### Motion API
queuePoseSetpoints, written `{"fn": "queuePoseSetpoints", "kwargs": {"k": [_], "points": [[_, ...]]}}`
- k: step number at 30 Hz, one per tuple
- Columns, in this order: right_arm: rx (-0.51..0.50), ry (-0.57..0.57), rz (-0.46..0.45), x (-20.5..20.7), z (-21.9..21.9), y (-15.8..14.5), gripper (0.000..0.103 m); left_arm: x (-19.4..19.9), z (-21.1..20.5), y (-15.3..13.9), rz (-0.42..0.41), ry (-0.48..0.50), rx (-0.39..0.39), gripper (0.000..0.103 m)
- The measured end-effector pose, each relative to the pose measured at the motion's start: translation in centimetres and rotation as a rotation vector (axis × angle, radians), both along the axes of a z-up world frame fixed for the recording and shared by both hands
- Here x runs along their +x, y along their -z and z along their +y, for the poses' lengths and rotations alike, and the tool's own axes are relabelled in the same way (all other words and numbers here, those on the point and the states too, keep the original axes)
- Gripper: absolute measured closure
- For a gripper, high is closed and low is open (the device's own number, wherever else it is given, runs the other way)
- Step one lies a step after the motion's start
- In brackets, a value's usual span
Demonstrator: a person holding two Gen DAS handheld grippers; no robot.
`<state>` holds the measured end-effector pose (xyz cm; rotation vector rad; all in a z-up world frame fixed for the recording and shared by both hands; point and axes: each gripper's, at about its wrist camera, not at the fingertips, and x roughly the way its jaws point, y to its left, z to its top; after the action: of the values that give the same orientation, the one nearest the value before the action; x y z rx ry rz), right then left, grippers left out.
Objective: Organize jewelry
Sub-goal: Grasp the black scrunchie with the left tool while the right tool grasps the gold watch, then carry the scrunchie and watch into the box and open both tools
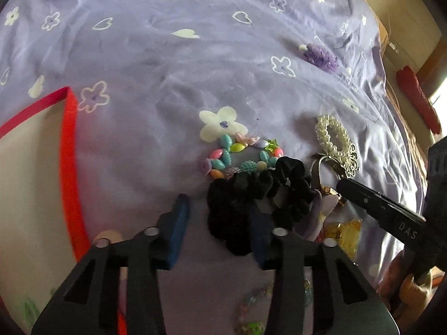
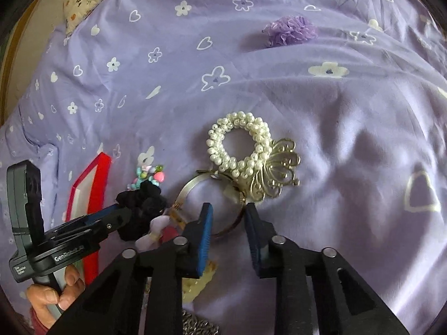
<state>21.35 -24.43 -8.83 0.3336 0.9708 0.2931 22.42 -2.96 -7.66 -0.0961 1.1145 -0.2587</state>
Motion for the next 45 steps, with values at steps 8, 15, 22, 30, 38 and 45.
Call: {"fn": "queuePoseSetpoints", "kwargs": {"k": [8,15,22,30,38,45], "points": [[0.007,-0.008,-0.064,-0.8,-0.1,-0.9,0.100,-1.6,0.0,-1.4,-0.051,0.028,-0.041,0.095],[0.038,0.001,-0.119,-2.0,-0.4,-3.1,0.100,-3.8,1.6,-4.5,-0.121,0.002,-0.099,0.096],[0.054,-0.053,-0.153,-2.9,2.1,-5.4,0.100,-6.3,4.5,-7.7,-0.191,-0.041,-0.132,0.096],[0.064,-0.148,-0.163,-3.7,7.1,-6.4,0.100,-9.0,9.8,-8.6,-0.213,-0.141,-0.153,0.096],[0.068,-0.251,-0.160,-4.7,12.8,-6.7,0.100,-10.9,15.2,-8.1,-0.213,-0.244,-0.172,0.096],[0.067,-0.324,-0.146,-5.1,17.3,-6.4,0.100,-12.1,19.1,-7.6,-0.219,-0.321,-0.177,0.096]]}}
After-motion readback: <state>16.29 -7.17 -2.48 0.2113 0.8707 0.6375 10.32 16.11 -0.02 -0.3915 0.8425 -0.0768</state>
